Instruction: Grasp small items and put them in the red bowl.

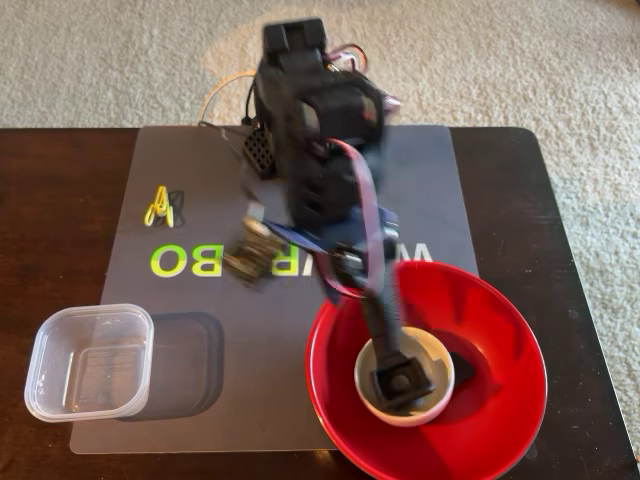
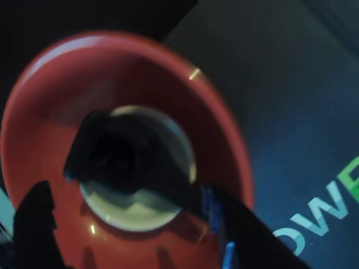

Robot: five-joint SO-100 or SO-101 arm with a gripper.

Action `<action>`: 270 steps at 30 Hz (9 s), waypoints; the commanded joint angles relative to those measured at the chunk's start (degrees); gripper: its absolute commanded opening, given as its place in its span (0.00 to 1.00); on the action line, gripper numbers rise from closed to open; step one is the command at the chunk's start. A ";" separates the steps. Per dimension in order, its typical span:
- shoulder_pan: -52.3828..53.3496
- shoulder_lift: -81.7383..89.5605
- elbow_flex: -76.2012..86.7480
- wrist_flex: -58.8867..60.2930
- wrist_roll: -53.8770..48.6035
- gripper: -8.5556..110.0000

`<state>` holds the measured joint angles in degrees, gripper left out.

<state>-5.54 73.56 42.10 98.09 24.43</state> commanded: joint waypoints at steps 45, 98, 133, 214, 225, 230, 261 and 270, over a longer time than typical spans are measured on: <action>46.23 -38.41 -14.41 -0.26 18.37 0.07; -18.28 -11.60 -3.60 -3.34 5.80 0.08; 22.41 61.88 84.29 -9.76 24.26 0.33; 65.65 23.03 81.12 -31.38 42.71 0.07; 63.46 27.16 81.21 -29.97 41.57 0.07; 59.59 36.30 81.21 -26.37 38.23 0.07; 63.19 44.38 91.41 -25.93 79.10 0.24; 61.79 37.62 92.37 -33.13 77.96 0.21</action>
<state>57.39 111.53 135.70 66.53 103.01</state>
